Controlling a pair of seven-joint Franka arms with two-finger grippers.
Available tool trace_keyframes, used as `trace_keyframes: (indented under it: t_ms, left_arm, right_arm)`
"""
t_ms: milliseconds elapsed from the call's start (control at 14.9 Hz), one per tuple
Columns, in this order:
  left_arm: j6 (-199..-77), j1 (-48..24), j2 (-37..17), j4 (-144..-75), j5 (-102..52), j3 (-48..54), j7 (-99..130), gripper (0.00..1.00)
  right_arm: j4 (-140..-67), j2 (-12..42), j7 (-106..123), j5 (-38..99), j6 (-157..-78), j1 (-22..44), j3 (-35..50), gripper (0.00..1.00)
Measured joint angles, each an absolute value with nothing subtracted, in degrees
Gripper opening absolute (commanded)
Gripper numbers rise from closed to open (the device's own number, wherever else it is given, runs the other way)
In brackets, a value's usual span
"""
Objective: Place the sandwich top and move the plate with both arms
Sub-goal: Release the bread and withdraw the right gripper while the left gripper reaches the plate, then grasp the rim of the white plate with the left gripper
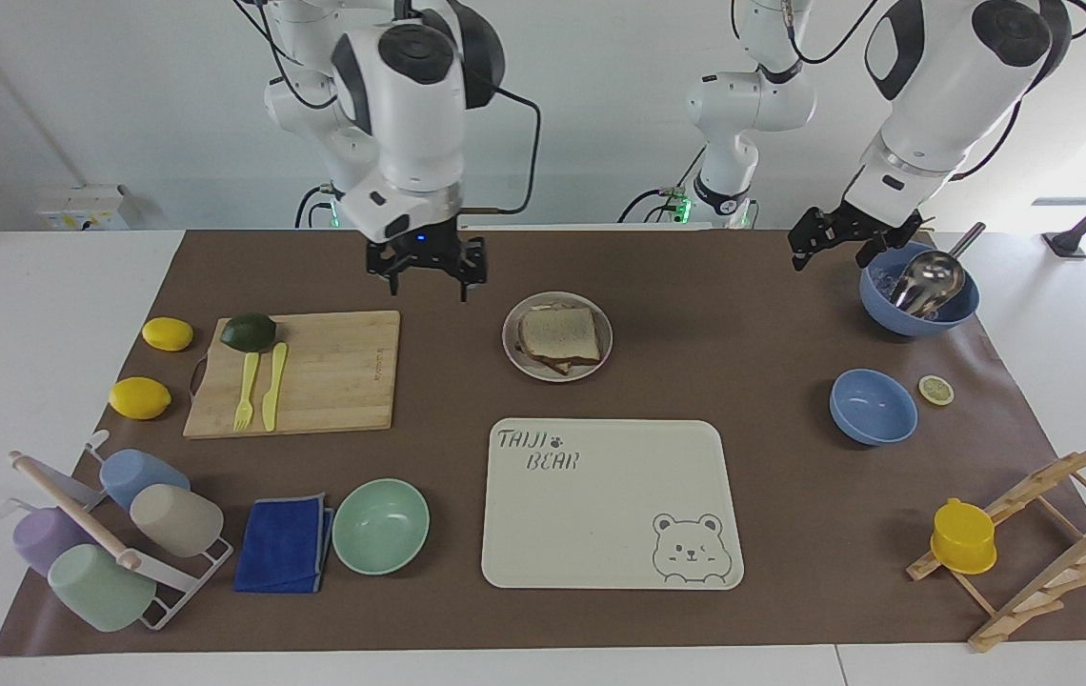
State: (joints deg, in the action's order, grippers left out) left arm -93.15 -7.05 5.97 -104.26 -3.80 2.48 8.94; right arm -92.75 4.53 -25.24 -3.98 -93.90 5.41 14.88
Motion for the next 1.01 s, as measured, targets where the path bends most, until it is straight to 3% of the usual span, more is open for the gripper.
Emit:
trace_keyframes:
  t_ms: [201,402,603,804,1005]
  left_arm:
    - [-102.1,-12.6,9.7,-116.9,-6.4,3.1,13.5,1.0]
    - [-112.2,-18.4,10.0,-126.9,-10.2,3.4,15.9,1.0]
    - [-123.3,-23.6,8.4,-134.5,-12.8,3.4,17.0,1.0]
    - [-133.6,-27.7,5.0,-138.9,-16.9,3.5,18.2,0.96]
    - [-136.4,-28.5,3.0,-139.2,-19.8,3.4,18.2,0.84]
  right_arm:
    - [-92.1,1.1,-14.1,-1.0,-88.1,-1.7,12.2,1.0]
    - [-92.4,0.1,-8.5,-0.8,-84.7,2.1,1.9,1.0]
    - [-93.5,-0.4,-5.1,-0.6,-84.6,3.5,-1.6,1.0]
    - [-94.6,-1.4,-5.1,-0.6,-85.2,4.0,-1.8,1.0]
    - [-94.3,-1.4,-3.6,-0.6,-86.8,3.5,-4.3,1.0]
